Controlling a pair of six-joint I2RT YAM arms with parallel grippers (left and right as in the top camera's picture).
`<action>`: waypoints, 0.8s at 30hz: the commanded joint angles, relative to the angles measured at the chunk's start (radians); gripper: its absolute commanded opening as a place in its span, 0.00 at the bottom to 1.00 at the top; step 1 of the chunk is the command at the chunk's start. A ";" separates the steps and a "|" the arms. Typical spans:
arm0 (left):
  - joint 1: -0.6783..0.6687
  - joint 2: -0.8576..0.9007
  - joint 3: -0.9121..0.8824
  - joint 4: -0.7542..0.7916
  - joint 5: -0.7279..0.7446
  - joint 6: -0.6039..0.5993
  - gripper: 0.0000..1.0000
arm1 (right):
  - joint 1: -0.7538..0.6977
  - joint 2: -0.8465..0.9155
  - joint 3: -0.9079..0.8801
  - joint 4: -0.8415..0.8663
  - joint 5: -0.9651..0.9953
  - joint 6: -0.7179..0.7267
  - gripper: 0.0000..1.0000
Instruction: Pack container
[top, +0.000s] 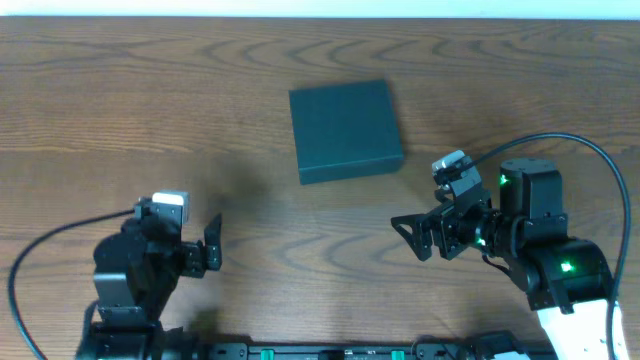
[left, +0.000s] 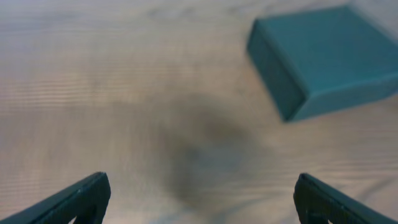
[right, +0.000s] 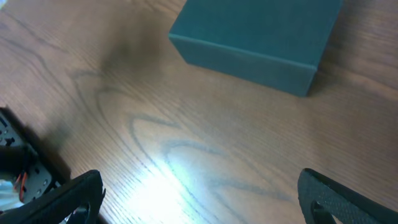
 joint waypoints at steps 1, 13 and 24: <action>0.034 -0.107 -0.113 0.052 -0.008 -0.080 0.96 | -0.003 0.001 0.012 0.000 -0.012 -0.013 0.99; 0.045 -0.371 -0.323 0.089 -0.010 -0.103 0.96 | -0.003 0.001 0.012 0.000 -0.012 -0.013 0.99; 0.045 -0.412 -0.397 0.100 -0.023 -0.153 0.95 | -0.003 0.001 0.012 0.000 -0.012 -0.013 0.99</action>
